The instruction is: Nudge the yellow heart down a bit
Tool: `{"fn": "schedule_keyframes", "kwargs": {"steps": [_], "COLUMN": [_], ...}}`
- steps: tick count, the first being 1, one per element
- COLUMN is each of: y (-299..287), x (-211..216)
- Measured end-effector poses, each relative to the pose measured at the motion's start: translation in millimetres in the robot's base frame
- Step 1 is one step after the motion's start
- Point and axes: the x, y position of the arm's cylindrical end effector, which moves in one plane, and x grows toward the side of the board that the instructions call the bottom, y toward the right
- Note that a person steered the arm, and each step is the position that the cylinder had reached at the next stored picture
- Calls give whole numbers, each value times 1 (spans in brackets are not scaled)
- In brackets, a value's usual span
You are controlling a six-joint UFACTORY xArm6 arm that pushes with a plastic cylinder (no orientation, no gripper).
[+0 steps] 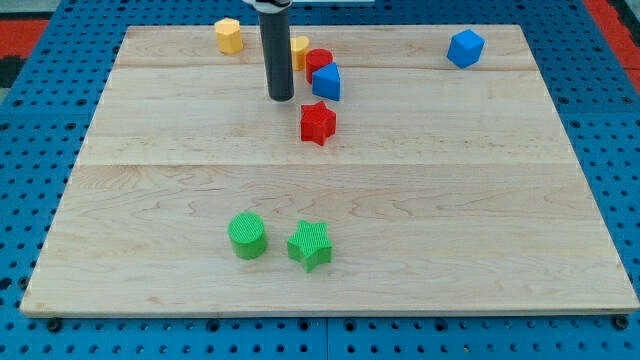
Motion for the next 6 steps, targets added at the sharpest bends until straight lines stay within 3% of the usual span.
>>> {"fn": "schedule_keyframes", "kwargs": {"steps": [3, 4, 5, 6], "y": [218, 171, 91, 65], "x": [-40, -30, -63, -104]}}
